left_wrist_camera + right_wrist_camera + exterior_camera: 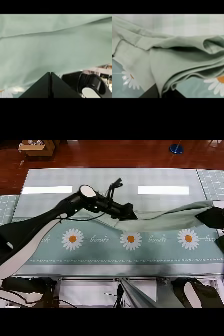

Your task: Fold the shirts.

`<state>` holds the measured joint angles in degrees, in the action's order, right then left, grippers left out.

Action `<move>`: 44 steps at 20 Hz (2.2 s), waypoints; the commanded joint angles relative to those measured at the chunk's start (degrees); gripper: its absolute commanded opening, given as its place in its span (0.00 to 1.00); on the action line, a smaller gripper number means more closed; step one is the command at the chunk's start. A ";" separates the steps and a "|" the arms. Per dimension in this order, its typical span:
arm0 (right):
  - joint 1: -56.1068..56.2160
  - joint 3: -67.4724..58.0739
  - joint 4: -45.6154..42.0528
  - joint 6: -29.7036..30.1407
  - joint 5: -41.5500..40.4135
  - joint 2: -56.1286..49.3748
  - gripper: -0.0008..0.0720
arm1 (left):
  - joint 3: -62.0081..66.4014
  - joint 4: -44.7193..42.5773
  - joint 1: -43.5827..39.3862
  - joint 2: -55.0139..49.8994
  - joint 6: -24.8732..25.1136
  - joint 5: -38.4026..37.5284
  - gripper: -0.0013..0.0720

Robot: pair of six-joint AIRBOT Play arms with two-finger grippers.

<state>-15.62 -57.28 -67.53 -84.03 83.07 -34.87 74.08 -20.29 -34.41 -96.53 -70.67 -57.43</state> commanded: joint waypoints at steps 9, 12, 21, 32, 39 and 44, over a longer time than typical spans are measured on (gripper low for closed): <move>0.02 -0.02 -1.62 -5.57 2.36 9.81 0.05 | 0.15 9.97 -15.10 -7.43 -1.86 2.23 0.06; 0.02 -0.04 -1.62 -6.47 2.12 9.81 0.05 | 0.15 15.76 -18.47 -11.08 -1.79 2.62 0.05; 0.02 2.43 1.29 -6.88 1.57 8.11 0.05 | 0.11 20.96 0.63 1.40 8.98 0.79 0.05; 25.62 7.54 12.35 -7.96 -31.10 -12.66 0.05 | 0.11 10.12 52.11 27.76 8.92 -16.06 0.05; 45.64 7.52 22.23 -9.97 -55.01 -35.82 0.05 | 0.11 10.16 63.89 33.94 7.87 -18.27 0.05; 54.75 6.91 31.85 -8.37 -67.60 -44.68 0.76 | 0.11 7.37 60.33 33.73 8.07 -18.23 0.05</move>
<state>34.37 -49.95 -40.99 -93.51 23.07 -74.98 74.19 -10.79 26.70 -63.09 -62.67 -75.46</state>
